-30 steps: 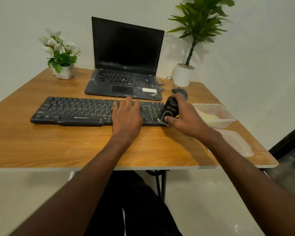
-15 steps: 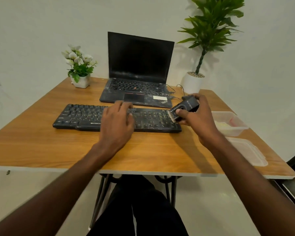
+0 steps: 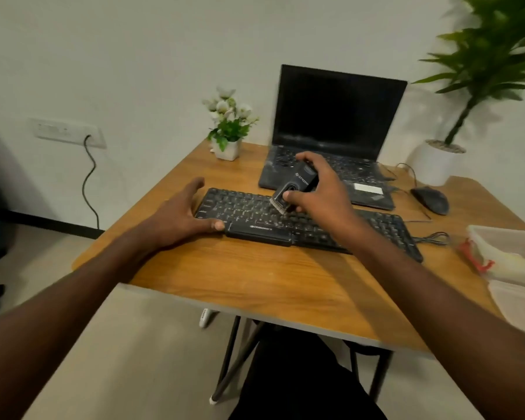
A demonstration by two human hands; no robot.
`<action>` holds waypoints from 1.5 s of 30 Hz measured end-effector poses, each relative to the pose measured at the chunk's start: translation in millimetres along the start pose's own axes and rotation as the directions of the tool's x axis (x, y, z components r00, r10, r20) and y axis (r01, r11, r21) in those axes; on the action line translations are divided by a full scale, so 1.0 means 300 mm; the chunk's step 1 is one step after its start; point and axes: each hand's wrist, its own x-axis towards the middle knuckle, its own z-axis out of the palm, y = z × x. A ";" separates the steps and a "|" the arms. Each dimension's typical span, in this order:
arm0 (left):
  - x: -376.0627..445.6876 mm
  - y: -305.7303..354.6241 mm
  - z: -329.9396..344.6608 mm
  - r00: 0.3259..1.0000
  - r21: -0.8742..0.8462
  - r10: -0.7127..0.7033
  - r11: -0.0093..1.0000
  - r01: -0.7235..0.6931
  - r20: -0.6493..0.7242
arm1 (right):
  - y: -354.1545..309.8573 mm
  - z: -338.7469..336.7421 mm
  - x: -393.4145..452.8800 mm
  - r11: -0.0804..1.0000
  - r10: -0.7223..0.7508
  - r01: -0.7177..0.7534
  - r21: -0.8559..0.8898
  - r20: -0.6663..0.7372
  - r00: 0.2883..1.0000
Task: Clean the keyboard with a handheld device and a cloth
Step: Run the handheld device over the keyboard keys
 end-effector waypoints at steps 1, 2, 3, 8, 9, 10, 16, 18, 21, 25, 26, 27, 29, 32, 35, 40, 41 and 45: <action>0.008 -0.010 -0.007 0.999 0.005 0.009 1.000 -0.009 0.048 | -0.014 0.041 0.023 1.000 -0.011 0.012 -0.006 0.020 1.000; 0.016 -0.018 -0.010 0.996 -0.011 0.017 1.000 -0.016 0.082 | -0.026 0.078 0.043 1.000 -0.015 0.016 -0.010 0.037 0.999; 0.026 -0.029 -0.012 0.995 -0.041 0.022 0.999 -0.018 0.102 | -0.036 0.112 0.061 1.000 -0.018 0.019 -0.011 0.053 0.998; 0.055 -0.053 -0.014 0.991 -0.062 0.051 0.997 -0.044 0.125 | -0.078 0.245 0.118 0.994 -0.082 0.089 -0.064 0.111 0.990; 0.061 -0.058 -0.012 0.990 -0.051 0.060 0.997 -0.054 0.124 | -0.086 0.271 0.124 0.991 -0.098 0.107 -0.074 0.118 0.988; 0.069 -0.064 -0.008 0.990 -0.033 0.068 0.997 -0.065 0.122 | -0.089 0.294 0.130 0.989 -0.112 0.123 -0.086 0.128 0.985; 0.096 -0.087 -0.004 0.977 -0.143 0.181 0.976 -0.165 0.109 | -0.129 0.406 0.144 0.963 -0.164 0.209 -0.171 0.245 0.955; 0.096 -0.081 -0.005 0.976 -0.148 0.196 0.972 -0.181 0.098 | -0.130 0.422 0.137 0.937 -0.203 0.277 -0.211 0.317 0.926; 0.095 -0.085 -0.003 0.978 -0.154 0.180 0.974 -0.164 0.102 | -0.139 0.396 0.148 0.886 -0.194 0.335 -0.321 0.400 0.896; 0.088 -0.078 -0.005 0.984 -0.101 0.137 0.987 -0.126 0.110 | -0.197 0.331 0.186 0.755 -0.110 0.290 -0.588 0.323 0.940; 0.089 -0.075 -0.005 0.984 -0.093 0.139 0.987 -0.129 0.109 | -0.196 0.330 0.183 0.762 -0.132 0.270 -0.589 0.267 0.955; 0.091 -0.072 -0.004 0.984 -0.094 0.139 0.987 -0.129 0.114 | -0.192 0.335 0.172 0.806 -0.134 0.245 -0.538 0.238 0.962; 0.092 -0.070 -0.002 0.983 -0.105 0.139 0.986 -0.126 0.124 | -0.161 0.350 0.143 0.901 -0.128 0.221 -0.372 0.259 0.957; 0.093 -0.072 0.000 0.984 -0.122 0.130 0.986 -0.115 0.120 | -0.128 0.322 0.114 0.875 -0.172 0.309 -0.373 0.356 0.918; 0.089 -0.074 -0.001 0.987 -0.123 0.122 0.986 -0.109 0.105 | -0.155 0.298 0.101 0.753 -0.251 0.443 -0.486 0.410 0.877; 0.091 -0.073 -0.004 0.988 -0.103 0.119 0.989 -0.109 0.102 | -0.157 0.310 0.073 0.798 -0.228 0.412 -0.439 0.413 0.882; 0.090 -0.071 -0.005 0.988 -0.105 0.113 0.989 -0.103 0.102 | -0.161 0.303 0.082 0.779 -0.200 0.394 -0.487 0.403 0.893; 0.096 -0.069 -0.004 0.986 -0.135 0.111 0.986 -0.093 0.126 | -0.170 0.332 0.099 0.816 -0.237 0.382 -0.435 0.350 0.906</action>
